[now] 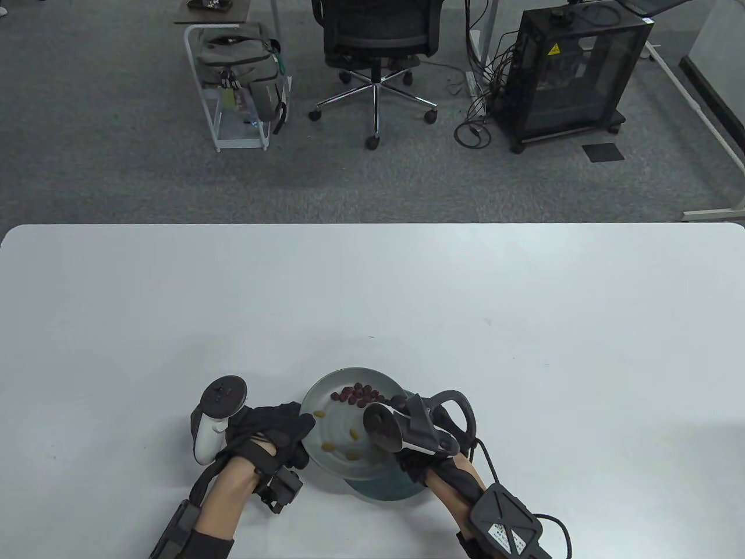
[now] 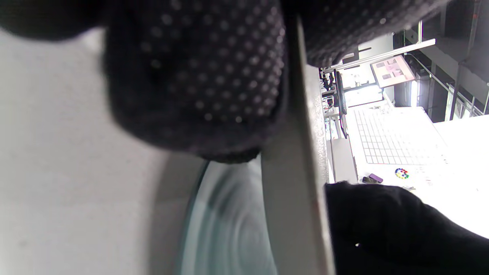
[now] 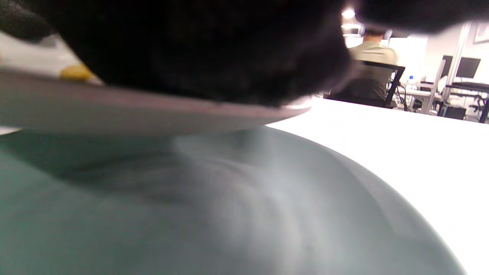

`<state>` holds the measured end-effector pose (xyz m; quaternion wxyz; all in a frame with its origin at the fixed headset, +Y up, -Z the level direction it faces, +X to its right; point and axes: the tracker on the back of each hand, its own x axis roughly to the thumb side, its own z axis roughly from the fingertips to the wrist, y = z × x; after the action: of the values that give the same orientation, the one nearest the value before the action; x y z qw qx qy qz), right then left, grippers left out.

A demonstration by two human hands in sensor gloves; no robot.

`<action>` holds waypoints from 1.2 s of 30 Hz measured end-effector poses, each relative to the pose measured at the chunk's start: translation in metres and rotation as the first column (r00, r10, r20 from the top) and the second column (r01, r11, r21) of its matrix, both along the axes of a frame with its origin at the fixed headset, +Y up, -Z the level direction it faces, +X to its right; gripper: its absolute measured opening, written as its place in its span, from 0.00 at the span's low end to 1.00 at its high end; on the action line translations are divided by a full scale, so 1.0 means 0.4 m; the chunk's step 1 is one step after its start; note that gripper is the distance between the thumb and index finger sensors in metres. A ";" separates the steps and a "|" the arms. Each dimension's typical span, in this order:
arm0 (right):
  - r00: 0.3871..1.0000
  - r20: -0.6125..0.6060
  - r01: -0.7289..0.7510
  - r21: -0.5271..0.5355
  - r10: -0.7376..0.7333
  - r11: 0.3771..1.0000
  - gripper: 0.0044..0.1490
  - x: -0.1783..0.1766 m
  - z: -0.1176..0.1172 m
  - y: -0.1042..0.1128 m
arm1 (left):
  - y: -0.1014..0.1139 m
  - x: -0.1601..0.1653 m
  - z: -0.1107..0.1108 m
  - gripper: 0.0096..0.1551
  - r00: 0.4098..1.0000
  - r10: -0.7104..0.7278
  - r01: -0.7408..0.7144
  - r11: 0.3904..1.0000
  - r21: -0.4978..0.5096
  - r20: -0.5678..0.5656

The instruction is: Pick raisins with hand pinch into plate

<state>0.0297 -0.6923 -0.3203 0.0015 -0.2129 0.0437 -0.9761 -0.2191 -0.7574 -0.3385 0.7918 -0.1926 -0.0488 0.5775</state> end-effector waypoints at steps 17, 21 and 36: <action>0.972 0.064 0.223 0.054 -0.226 0.973 0.27 0.089 0.016 0.078 | 0.009 -0.052 -0.003 0.30 0.992 0.016 -0.016 1.000 0.003 -0.127; 0.962 0.111 0.246 0.040 -0.248 0.969 0.27 0.128 0.003 0.071 | 0.006 -0.076 -0.008 0.30 0.988 0.016 -0.017 1.000 -0.005 -0.151; 0.962 0.266 0.099 -0.151 -0.056 0.984 0.26 0.115 -0.041 -0.034 | 0.019 -0.113 -0.010 0.30 0.974 0.032 -0.028 0.999 0.022 -0.225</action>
<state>0.0758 -0.7060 -0.3368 -0.0485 -0.0804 -0.0285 -0.9952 -0.2642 -0.7499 -0.3426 0.7852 -0.1177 0.0333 0.6070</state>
